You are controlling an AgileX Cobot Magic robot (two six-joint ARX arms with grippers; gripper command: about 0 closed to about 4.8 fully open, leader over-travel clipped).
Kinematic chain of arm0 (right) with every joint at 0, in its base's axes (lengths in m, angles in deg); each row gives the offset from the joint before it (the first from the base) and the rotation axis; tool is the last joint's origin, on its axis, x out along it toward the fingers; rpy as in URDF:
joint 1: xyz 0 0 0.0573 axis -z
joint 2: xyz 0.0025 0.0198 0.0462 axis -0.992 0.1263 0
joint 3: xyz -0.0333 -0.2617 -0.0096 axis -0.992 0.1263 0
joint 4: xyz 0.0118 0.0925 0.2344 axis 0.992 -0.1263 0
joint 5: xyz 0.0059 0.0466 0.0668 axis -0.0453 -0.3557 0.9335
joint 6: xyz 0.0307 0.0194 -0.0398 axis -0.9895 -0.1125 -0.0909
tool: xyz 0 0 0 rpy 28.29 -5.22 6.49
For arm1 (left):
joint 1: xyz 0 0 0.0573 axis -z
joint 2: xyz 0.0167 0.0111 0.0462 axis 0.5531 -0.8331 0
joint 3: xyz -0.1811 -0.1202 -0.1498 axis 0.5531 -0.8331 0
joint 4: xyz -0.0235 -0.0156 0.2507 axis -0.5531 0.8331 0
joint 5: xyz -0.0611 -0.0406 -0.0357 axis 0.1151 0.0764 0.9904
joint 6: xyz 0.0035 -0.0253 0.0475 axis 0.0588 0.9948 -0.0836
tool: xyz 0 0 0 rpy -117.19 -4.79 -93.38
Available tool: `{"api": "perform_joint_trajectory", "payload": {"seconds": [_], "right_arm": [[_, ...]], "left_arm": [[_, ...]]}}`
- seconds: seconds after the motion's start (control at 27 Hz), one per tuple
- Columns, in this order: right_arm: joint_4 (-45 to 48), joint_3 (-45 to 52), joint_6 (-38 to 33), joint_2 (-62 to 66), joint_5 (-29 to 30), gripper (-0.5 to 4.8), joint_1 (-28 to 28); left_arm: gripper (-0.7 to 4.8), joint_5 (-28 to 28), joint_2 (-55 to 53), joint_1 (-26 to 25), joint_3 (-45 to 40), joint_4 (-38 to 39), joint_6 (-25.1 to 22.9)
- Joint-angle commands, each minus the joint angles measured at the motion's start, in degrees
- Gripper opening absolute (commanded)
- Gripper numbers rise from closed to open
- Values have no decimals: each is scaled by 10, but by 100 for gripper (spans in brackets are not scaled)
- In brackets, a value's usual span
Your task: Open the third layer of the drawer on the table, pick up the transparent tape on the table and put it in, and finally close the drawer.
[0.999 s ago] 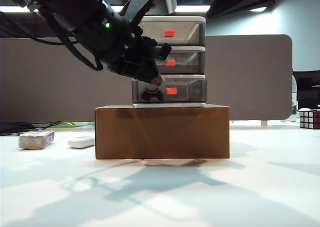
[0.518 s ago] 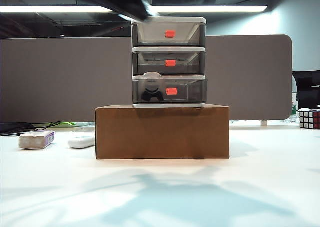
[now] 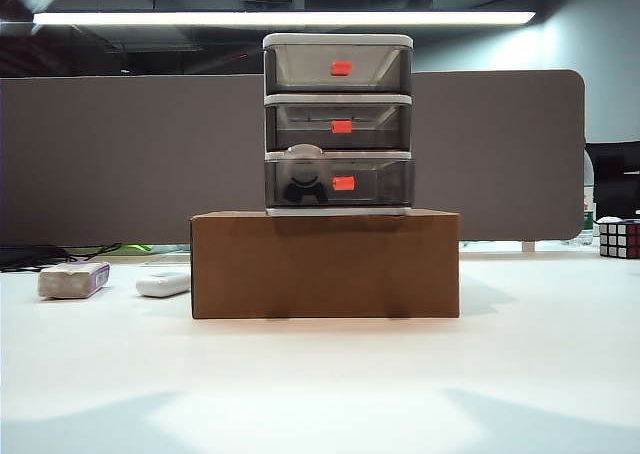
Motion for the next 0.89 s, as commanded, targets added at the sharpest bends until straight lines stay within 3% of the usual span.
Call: {"api": "perform_joint_trajectory", "payload": {"seconds": [0.04, 0.33, 0.59, 0.7, 0.89], "right_arm": [[-1, 33, -3, -33, -17, -5, 0], [16, 96, -41, -17, -31, -5, -2], [108, 193, -42, -19, -28, -5, -2], [155, 229, -31, -26, -28, -5, -2], [146, 235, 13, -30, -28, -5, 1]], "left_arm": [[-6, -27, 45, -2, -40, -30, 27], [-6, -29, 66, -2, -114, -92, 49], [-6, -36, 66, -2, -165, -187, 46], [-6, -40, 66, -4, -168, -179, 26], [-6, -39, 66, -46, -168, -178, -2]]}}
